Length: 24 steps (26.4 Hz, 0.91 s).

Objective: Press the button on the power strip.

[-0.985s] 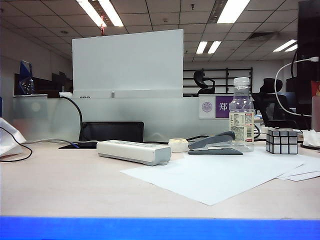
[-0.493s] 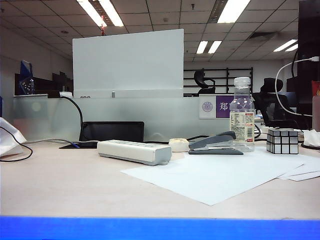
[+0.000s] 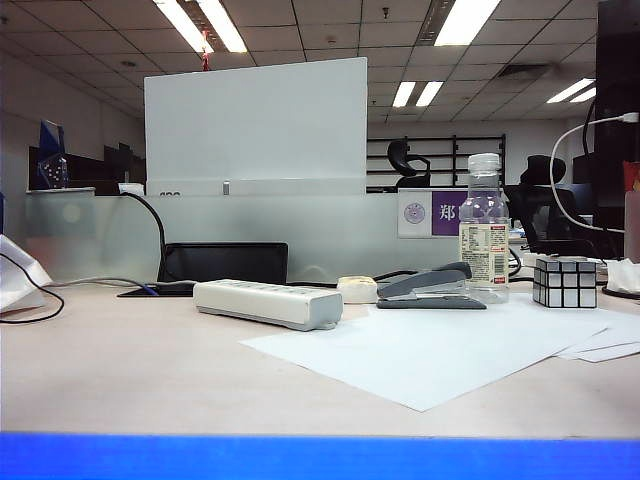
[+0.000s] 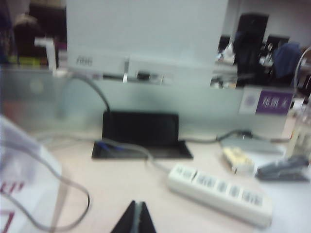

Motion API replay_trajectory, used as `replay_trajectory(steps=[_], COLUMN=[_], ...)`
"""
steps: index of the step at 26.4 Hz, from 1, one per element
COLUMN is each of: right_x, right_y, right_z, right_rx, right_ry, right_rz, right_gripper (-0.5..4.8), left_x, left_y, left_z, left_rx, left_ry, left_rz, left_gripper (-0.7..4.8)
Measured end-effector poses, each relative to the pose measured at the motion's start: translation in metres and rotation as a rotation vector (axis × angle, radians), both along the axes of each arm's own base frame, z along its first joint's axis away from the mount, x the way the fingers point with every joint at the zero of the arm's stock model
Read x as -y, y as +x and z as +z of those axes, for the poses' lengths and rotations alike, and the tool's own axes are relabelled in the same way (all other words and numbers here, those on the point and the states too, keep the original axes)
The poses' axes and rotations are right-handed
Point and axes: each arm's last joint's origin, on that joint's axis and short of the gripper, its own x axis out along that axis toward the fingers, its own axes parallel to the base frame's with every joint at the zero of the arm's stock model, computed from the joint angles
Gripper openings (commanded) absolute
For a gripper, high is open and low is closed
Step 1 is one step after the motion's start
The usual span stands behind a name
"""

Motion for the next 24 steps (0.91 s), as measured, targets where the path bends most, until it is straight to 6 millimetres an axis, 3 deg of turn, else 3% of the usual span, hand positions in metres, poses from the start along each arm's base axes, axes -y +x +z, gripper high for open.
replay_trajectory(steps=[4,9,16,24], right_x=[-0.001,-0.002,-0.002,0.000], right_y=[-0.005,-0.007,-0.003,0.005], right_z=[0.020,0.034,0.044,0.044], right_rx=[0.064,0.086,0.085,0.047], right_ry=[-0.012,-0.015,-0.013,0.008], right_rz=[0.018,0.035,0.047,0.047], right_gripper=[0.00,0.00,0.00,0.00], left_x=[0.000,0.001,0.001,0.008], left_y=[-0.002,0.020,0.088,0.171], left_z=[0.025,0.053,0.095,0.080], left_rx=[0.031,-0.074,-0.255,-0.488], left_ry=[0.003,0.027,0.024,0.001], left_rz=[0.000,-0.069,-0.267,-0.371], left_gripper=[-0.04,-0.04,-0.05,-0.05])
